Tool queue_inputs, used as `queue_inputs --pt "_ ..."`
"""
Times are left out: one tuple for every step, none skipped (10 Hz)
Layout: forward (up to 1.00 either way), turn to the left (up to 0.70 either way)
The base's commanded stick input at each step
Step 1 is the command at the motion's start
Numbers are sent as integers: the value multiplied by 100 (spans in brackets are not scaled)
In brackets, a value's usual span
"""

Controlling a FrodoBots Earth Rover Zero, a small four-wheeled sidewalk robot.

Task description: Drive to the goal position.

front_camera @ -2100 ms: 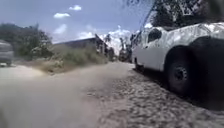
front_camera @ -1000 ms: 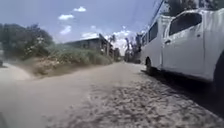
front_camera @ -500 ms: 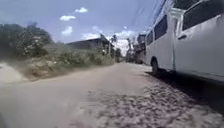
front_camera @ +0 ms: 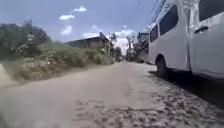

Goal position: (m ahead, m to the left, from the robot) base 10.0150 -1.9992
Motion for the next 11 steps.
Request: queue_inputs --pt "100 -15" --pt "100 -17" --pt "100 -19" --pt "100 -21" --pt "100 -23" --pt "100 -25" --pt "100 -27" --pt "100 -29" --pt "100 -31" --pt "100 -34" --pt "100 -36"
